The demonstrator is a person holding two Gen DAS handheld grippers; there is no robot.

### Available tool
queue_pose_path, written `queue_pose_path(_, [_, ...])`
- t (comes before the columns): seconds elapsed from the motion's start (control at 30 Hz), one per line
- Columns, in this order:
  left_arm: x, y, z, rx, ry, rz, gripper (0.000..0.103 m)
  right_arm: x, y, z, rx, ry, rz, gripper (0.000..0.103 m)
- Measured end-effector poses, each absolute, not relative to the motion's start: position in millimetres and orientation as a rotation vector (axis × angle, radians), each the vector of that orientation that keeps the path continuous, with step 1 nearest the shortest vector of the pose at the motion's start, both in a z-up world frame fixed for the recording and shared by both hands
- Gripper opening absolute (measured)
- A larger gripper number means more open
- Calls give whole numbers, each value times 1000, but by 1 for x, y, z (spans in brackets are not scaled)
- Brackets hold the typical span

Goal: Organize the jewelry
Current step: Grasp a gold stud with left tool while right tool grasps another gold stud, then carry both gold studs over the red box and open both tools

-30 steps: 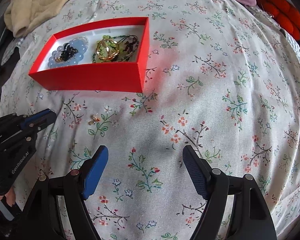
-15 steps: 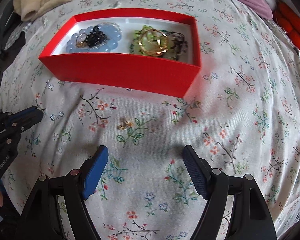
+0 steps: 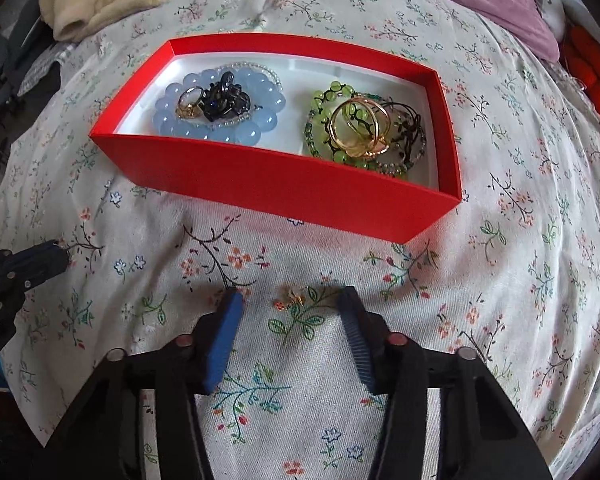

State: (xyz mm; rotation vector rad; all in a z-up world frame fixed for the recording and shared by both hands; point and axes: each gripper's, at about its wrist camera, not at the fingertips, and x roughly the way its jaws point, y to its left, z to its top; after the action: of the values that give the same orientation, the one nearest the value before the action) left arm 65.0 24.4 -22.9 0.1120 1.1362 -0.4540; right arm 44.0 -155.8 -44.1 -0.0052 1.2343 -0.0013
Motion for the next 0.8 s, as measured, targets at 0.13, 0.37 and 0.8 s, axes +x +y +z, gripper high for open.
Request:
queue_pose_path(0.13, [67, 26, -18, 84, 1130, -464, 1, 48, -152, -45, -16, 1235, 23, 23])
queue_pose_path(0.37, [69, 35, -14, 42, 1129, -461, 1, 52, -162, -41, 82, 1248, 27, 11])
queue_pose_path(0.8, [70, 36, 1, 9, 1099, -482, 1, 43, -170, -15, 165, 1200, 42, 11])
